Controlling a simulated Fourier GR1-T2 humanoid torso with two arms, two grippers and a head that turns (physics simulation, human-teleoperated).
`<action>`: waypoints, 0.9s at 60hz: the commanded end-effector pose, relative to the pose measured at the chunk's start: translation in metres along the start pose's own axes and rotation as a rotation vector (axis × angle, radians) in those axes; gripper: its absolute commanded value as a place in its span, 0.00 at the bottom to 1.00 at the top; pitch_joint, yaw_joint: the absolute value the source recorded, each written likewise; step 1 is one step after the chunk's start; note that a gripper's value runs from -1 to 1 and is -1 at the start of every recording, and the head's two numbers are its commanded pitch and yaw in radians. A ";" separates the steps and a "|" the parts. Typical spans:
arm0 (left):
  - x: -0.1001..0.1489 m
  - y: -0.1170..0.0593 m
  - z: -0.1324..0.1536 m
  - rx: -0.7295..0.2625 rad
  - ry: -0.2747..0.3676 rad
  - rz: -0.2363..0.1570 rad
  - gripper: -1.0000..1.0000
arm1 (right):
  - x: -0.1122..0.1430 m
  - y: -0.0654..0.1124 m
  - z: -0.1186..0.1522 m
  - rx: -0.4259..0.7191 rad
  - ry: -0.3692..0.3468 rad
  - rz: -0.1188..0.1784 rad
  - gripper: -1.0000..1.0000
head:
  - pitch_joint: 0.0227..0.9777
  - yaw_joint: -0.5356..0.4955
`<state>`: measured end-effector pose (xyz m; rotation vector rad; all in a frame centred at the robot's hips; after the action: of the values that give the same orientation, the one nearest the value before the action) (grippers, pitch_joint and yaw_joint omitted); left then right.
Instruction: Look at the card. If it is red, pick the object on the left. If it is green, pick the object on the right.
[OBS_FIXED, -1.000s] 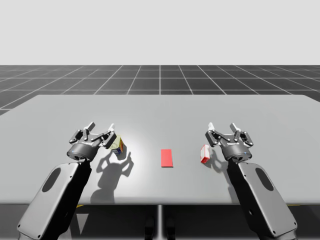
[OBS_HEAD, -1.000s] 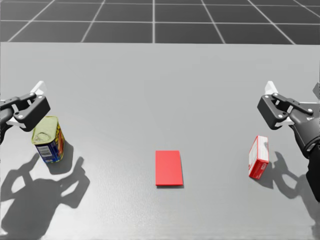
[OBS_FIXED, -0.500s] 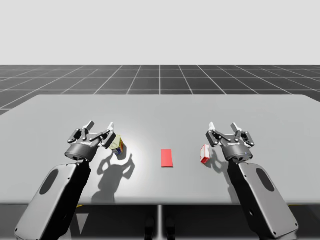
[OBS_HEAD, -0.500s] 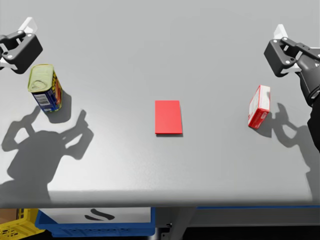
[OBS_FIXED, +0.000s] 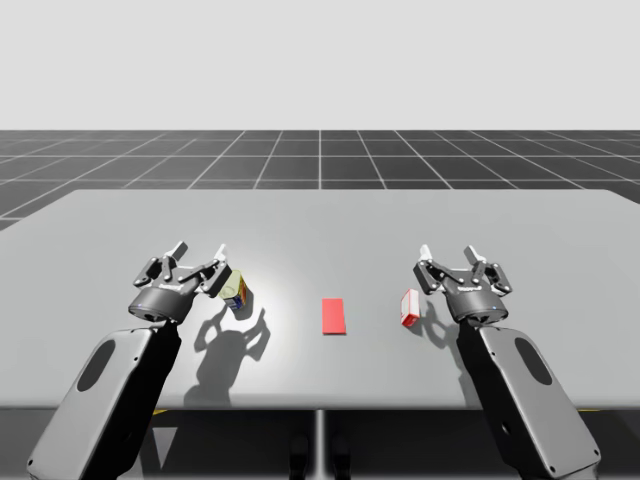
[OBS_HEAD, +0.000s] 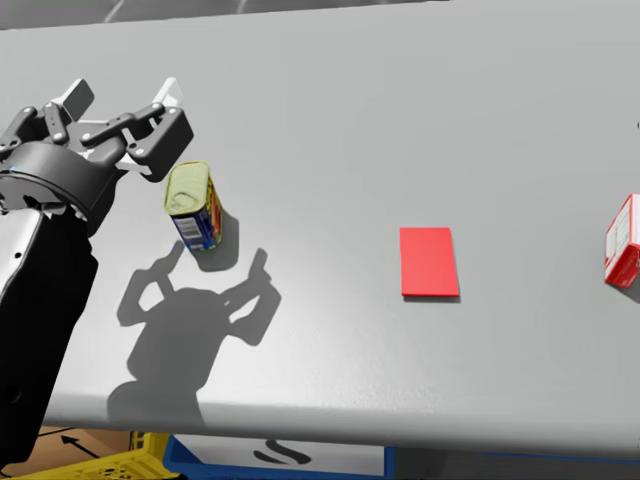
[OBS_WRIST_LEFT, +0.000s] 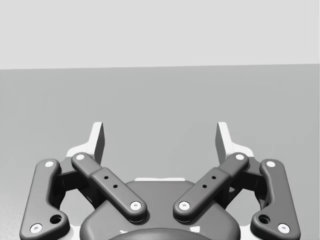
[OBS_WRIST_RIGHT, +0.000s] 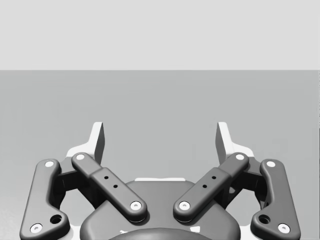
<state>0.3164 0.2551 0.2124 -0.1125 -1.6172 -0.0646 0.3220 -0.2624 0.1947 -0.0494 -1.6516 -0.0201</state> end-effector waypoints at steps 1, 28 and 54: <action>0.000 0.000 0.000 -0.001 0.001 -0.002 0.00 | 0.000 0.001 0.000 -0.008 0.004 0.002 0.00 | 0.87 0.71; 0.000 -0.003 0.000 -0.012 -0.003 -0.006 0.00 | -0.001 0.001 -0.001 -0.008 0.002 0.003 0.00 | 0.82 0.84; 0.010 -0.018 0.029 0.021 0.016 0.050 0.00 | -0.006 0.001 -0.004 -0.008 0.019 -0.002 0.00 | 0.82 0.85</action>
<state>0.2983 0.2419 0.2184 -0.1347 -1.6045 -0.0362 0.3250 -0.2616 0.1916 -0.0549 -1.6392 -0.0277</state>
